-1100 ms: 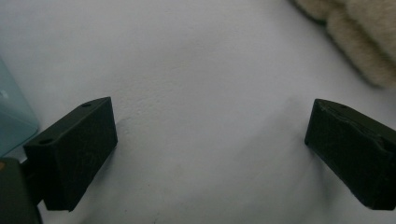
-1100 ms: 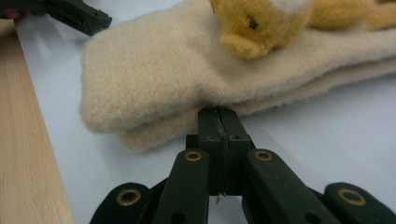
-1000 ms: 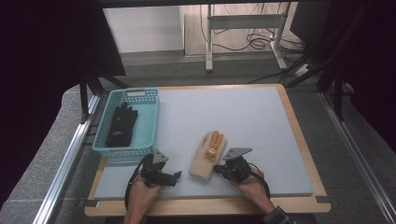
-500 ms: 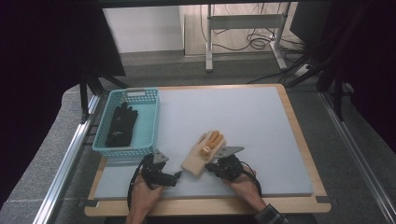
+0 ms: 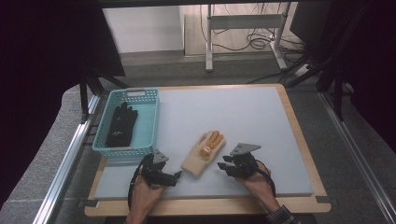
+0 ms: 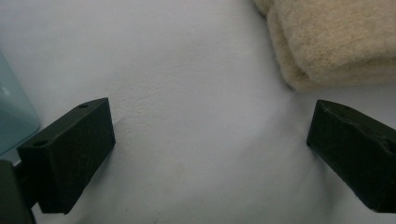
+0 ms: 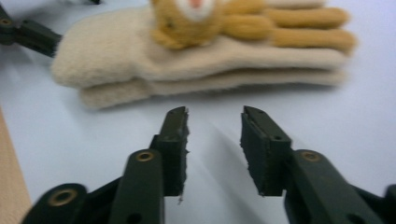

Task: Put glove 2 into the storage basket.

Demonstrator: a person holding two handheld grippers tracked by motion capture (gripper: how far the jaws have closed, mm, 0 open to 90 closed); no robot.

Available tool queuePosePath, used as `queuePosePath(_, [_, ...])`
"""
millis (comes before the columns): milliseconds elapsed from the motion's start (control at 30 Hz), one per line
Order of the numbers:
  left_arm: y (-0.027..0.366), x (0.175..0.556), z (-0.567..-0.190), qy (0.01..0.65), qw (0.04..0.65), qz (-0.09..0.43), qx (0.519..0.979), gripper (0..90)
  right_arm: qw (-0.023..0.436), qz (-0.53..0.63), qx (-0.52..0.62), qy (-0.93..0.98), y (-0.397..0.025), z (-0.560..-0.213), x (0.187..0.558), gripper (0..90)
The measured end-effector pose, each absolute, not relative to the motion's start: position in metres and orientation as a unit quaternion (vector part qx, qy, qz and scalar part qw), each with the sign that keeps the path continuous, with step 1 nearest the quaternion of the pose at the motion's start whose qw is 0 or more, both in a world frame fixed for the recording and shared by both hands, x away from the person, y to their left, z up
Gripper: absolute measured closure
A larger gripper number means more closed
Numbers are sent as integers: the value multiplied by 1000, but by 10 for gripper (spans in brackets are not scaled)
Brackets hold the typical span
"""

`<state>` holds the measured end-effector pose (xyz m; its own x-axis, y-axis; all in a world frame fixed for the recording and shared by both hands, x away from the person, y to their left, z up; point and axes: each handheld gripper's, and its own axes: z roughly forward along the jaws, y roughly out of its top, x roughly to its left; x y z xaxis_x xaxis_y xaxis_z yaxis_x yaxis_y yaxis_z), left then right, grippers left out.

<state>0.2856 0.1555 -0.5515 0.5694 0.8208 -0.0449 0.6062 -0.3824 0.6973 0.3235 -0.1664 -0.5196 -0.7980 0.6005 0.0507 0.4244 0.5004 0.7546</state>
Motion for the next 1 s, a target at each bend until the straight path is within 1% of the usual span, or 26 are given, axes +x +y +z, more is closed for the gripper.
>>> queuePosePath(400, [156,286,-552,438,343,155,816,12,141,392,339,844,-209,-514,330,338])
queuePosePath(500, [155,286,-552,440,345,155,815,12,149,385,351,841,-220,-517,332,294])
queuePosePath(800, [155,286,-552,441,345,154,814,12,172,359,381,834,-248,-527,333,217])
queuePosePath(1000, [155,286,-552,441,345,153,814,12,184,354,376,836,-250,-531,332,204])
